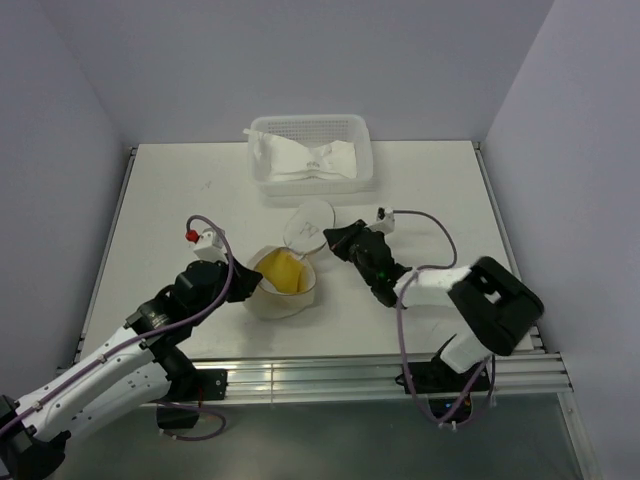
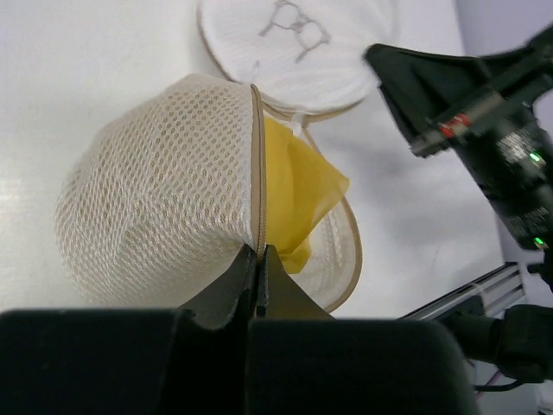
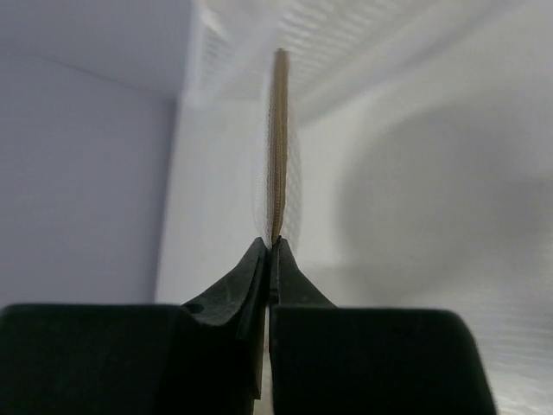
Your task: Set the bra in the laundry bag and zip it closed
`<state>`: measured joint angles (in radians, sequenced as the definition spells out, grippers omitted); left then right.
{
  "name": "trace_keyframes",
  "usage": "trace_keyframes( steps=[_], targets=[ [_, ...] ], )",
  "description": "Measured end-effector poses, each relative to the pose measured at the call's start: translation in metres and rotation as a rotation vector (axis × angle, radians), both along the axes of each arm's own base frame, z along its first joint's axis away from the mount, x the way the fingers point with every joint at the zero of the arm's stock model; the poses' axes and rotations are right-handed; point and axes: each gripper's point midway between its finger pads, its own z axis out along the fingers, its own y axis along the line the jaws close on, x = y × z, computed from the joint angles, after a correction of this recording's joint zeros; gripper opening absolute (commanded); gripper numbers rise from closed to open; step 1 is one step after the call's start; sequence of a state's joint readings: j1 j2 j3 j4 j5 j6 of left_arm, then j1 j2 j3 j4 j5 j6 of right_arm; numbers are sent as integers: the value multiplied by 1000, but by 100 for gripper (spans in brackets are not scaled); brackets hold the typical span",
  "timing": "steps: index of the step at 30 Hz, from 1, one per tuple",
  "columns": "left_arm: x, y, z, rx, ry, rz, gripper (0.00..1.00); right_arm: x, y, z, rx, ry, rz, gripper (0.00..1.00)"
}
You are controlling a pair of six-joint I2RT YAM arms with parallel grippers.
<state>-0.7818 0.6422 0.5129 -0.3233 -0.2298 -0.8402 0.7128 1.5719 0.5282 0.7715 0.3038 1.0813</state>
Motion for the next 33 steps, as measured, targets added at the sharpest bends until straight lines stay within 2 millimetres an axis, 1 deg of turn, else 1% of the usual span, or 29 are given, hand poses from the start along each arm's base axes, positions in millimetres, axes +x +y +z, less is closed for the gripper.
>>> trace_keyframes(
  steps=[2,4,6,8,9,10,12,13,14,15,17,18,20,23,25,27,28,29,33],
  targets=[
    [3,-2,18,-17,-33,-3,0,-6,-7,47,-35,-120,0,0],
    [7,-3,41,-40,-72,2,0,-20,-9,104,-63,-262,11,0],
    [9,-2,64,-56,-112,11,0,-49,-9,174,-109,-425,37,0],
    [12,1,86,-78,-155,24,0,-75,-12,229,-114,-537,51,0],
    [12,3,96,-89,-175,31,0,-84,-15,254,-116,-584,53,0],
    [13,4,103,-99,-194,38,0,-88,-23,277,-123,-617,28,0],
    [14,5,108,-108,-206,43,0,-86,-29,300,-161,-626,-7,0],
    [15,3,107,-102,-200,42,0,-86,-29,304,-188,-625,-15,0],
    [17,2,103,-91,-189,41,0,-90,-27,303,-211,-627,-10,0],
    [18,0,99,-77,-179,42,0,-94,-22,296,-239,-621,9,0],
    [22,2,91,-39,-162,56,0,-101,-11,271,-330,-595,64,0],
    [24,6,86,-18,-154,71,0,-103,-6,260,-363,-582,84,0],
    [27,14,82,1,-149,104,0,-99,1,244,-413,-554,96,0],
    [33,25,70,24,-130,148,0,-92,26,213,-501,-497,148,0],
    [36,33,63,45,-115,171,0,-93,45,191,-547,-476,206,0],
    [39,41,61,60,-112,197,0,-98,58,177,-568,-464,257,0],
    [42,48,62,69,-114,218,0,-100,61,176,-568,-463,270,0],
    [44,55,64,76,-114,240,0,-101,66,180,-553,-465,280,0],
    [56,86,66,71,-112,346,0,-100,82,211,-446,-498,278,0]
  ],
)
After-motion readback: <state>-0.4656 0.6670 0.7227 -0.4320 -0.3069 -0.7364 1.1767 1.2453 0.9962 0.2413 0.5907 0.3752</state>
